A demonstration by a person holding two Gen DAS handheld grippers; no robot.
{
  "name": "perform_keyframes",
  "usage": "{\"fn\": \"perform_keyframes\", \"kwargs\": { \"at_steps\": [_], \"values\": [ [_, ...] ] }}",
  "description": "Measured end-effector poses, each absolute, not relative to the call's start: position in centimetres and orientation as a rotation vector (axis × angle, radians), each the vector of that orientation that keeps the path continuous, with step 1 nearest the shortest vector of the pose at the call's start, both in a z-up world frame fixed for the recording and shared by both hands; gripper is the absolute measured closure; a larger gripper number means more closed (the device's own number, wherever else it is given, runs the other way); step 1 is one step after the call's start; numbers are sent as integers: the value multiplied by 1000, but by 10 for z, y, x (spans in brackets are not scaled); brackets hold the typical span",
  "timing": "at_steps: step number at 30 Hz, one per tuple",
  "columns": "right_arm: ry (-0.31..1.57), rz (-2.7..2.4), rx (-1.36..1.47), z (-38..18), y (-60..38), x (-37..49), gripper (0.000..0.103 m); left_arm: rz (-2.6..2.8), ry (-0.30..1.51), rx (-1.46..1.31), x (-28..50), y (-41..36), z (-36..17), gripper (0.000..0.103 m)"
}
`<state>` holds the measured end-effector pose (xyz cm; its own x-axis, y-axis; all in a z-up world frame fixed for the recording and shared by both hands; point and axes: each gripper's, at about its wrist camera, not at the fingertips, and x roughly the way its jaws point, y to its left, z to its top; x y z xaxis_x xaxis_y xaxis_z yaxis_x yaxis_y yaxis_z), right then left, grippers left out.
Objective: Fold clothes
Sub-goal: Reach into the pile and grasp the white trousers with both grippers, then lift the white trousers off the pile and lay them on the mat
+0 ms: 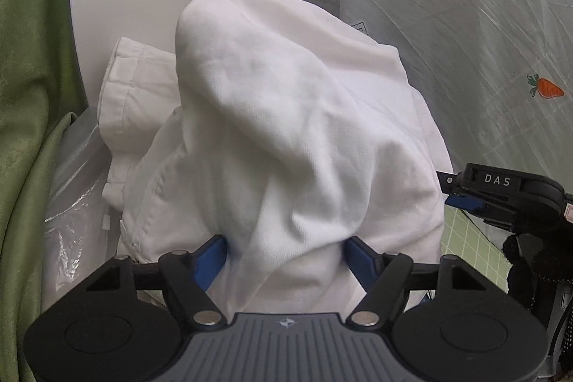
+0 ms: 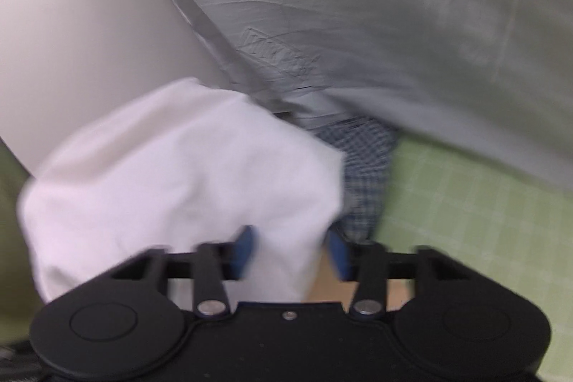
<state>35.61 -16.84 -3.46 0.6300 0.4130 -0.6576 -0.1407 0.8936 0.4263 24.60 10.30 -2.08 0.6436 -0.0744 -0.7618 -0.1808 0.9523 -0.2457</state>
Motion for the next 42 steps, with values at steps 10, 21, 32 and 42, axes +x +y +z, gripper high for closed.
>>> {"fn": "perform_keyframes", "kwargs": {
  "at_steps": [10,21,32,42],
  "values": [
    [696,293,319,-11,-204,267,100,81,890,-292,218,93,-12,35],
    [834,178,303,-40,-216,215,76,176,854,-365,174,125,-1,22],
    [764,256,541,-13,-186,343,15,156,835,-484,241,155,-8,17],
    [776,361,633,-30,-176,363,89,92,812,-596,241,149,-13,57]
  ]
}}
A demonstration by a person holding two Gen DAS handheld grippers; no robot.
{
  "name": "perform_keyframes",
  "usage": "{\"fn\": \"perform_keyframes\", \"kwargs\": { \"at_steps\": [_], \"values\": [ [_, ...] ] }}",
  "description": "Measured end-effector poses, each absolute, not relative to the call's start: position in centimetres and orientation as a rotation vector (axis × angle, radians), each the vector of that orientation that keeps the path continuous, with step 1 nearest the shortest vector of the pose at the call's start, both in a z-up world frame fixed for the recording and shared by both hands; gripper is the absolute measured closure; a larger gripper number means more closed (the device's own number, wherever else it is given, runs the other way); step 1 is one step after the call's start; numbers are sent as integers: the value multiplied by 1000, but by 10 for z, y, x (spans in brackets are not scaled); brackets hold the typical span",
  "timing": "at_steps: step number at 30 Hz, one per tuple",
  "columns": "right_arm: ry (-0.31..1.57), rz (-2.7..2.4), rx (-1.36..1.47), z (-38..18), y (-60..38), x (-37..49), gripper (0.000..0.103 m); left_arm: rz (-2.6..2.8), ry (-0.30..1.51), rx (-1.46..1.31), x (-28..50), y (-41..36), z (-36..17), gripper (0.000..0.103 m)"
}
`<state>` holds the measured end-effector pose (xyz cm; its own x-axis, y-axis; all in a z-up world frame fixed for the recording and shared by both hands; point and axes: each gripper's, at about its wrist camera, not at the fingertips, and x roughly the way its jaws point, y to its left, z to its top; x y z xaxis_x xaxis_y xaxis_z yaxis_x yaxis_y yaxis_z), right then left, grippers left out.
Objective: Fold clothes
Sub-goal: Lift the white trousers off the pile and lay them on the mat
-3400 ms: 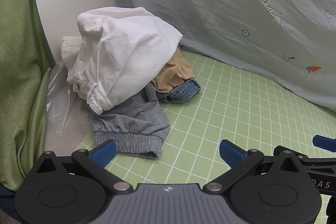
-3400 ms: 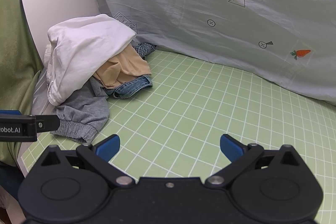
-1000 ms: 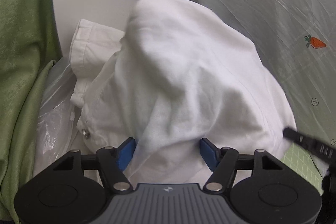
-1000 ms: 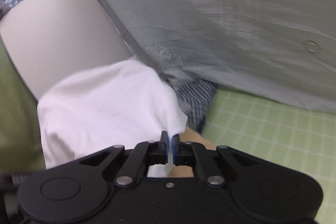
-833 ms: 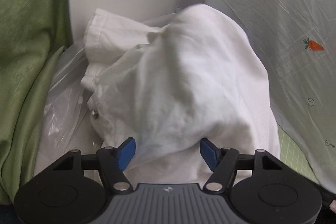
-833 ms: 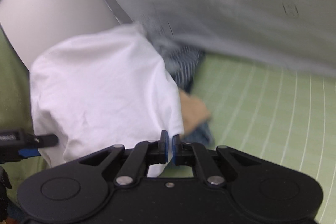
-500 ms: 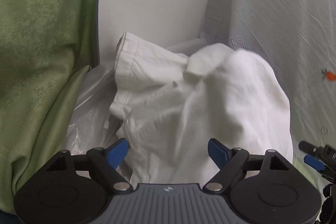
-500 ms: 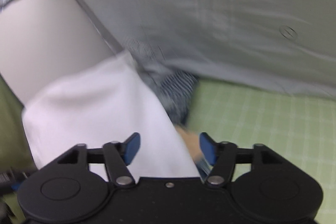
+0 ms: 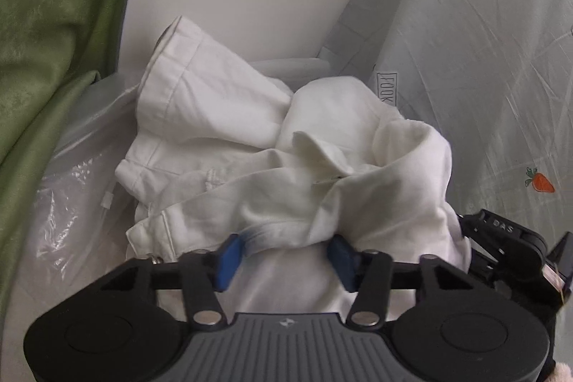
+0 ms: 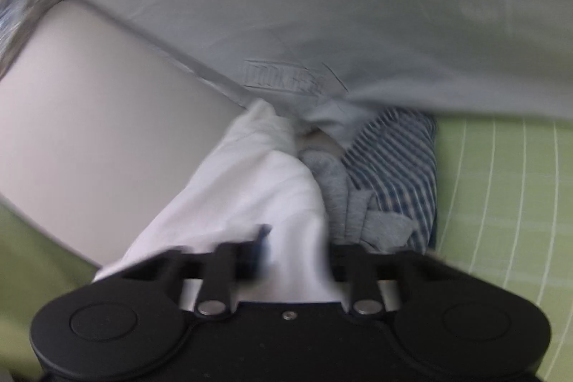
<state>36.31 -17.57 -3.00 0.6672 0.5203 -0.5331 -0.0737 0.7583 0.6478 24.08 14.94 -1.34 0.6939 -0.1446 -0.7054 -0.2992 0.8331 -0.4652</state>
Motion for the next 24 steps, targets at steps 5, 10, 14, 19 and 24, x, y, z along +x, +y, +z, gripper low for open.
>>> {"fn": "perform_keyframes", "kwargs": {
  "at_steps": [5,10,14,19,24],
  "values": [
    [567,392,527,10,-186,315,93,121,730,-385,221,118,16,87],
    [379,385,526,59,-219,244,93,62,622,-311,177,95,54,92],
    [245,327,476,93,-255,173,94,-68,564,-304,141,68,83,92],
    [168,181,444,110,-315,89,94,-293,617,-273,106,0,90,92],
    [205,-88,459,93,-396,-8,93,-421,799,-223,70,-75,57,82]
  ]
}}
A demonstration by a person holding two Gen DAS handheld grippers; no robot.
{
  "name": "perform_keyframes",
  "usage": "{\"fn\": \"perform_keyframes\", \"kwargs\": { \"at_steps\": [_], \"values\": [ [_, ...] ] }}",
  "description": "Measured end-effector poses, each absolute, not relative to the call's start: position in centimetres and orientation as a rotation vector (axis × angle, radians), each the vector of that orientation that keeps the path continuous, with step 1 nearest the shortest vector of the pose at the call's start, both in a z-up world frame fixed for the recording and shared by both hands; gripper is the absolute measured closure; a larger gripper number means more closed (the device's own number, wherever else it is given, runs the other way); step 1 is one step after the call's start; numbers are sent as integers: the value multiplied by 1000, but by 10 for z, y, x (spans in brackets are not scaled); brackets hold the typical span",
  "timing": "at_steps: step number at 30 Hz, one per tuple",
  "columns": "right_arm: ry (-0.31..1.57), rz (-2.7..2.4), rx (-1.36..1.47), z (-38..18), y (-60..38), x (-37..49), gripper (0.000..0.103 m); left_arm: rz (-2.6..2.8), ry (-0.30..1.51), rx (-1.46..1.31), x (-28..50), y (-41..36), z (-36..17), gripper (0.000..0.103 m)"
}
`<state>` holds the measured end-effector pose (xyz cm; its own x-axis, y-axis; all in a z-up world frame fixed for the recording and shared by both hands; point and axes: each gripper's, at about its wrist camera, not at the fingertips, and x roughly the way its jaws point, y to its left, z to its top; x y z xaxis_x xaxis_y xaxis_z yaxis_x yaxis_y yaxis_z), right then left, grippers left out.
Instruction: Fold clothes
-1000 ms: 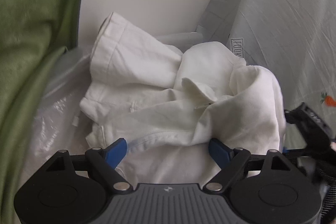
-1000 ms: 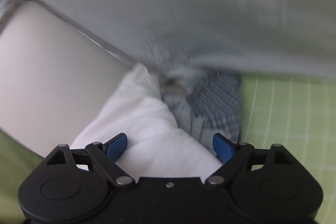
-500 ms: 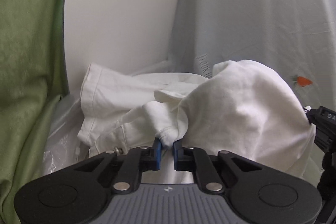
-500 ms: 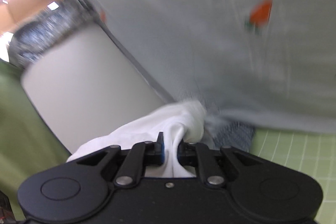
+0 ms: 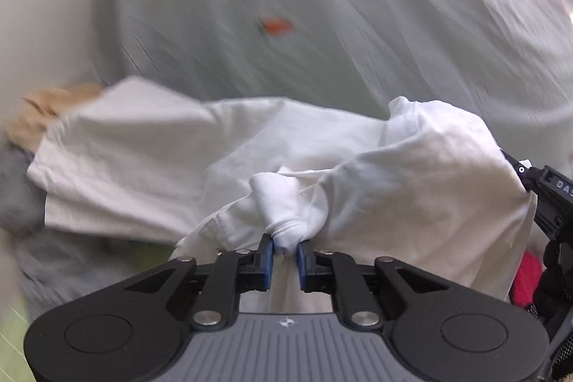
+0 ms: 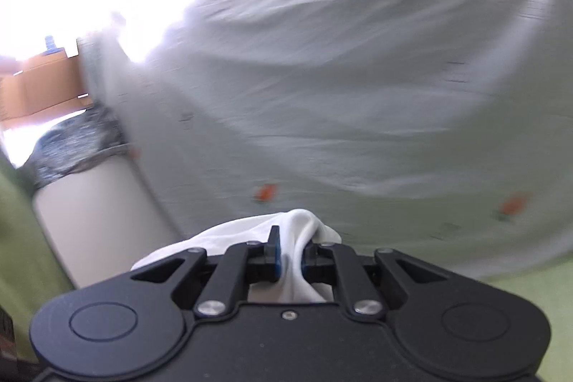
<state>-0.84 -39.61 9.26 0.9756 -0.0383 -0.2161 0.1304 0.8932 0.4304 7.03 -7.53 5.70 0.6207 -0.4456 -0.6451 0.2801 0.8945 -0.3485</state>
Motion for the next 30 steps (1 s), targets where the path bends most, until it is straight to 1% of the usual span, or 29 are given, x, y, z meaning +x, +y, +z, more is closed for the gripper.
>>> {"fn": "perform_keyframes", "kwargs": {
  "at_steps": [2,3,4,5,6,7,8,9,12,14,16,18,20,25,28,30],
  "values": [
    [345,-221,442,66,-431,-34,87,-459,880,-204,55,-104,42,81],
    [442,-295,423,51,-446,-44,72,-469,913,-194,48,-117,35,80],
    [525,-359,416,38,-459,-53,63,-459,930,-184,41,-125,31,73],
    [550,-386,431,31,-469,-64,62,-450,946,-174,34,-134,27,63],
    [574,-413,446,24,-479,-75,57,-437,960,-166,29,-141,23,60],
    [598,-440,461,17,-490,-87,44,-416,968,-164,27,-146,20,53],
    [622,-467,476,10,-500,-98,37,-395,975,-161,26,-151,17,50],
    [633,-485,494,5,-509,-107,25,-373,983,-158,25,-156,14,50],
    [624,-447,506,6,-529,-116,22,-306,1010,-157,24,-169,7,45],
    [624,-422,497,4,-541,-120,19,-268,1028,-185,28,-175,5,38],
    [618,-387,520,-2,-551,-114,15,-243,1037,-209,36,-177,5,36],
    [626,-352,547,-9,-558,-100,13,-216,1039,-219,45,-181,4,32],
    [648,-322,547,-16,-562,-77,13,-195,1045,-230,59,-184,-1,26],
    [759,-263,532,-49,-573,4,12,-157,1118,-285,106,-191,-28,22],
    [855,-253,544,-82,-582,50,12,-194,1143,-321,128,-196,-49,16],
    [909,-253,561,-100,-586,72,13,-201,1171,-357,138,-197,-61,16]
  ]
}}
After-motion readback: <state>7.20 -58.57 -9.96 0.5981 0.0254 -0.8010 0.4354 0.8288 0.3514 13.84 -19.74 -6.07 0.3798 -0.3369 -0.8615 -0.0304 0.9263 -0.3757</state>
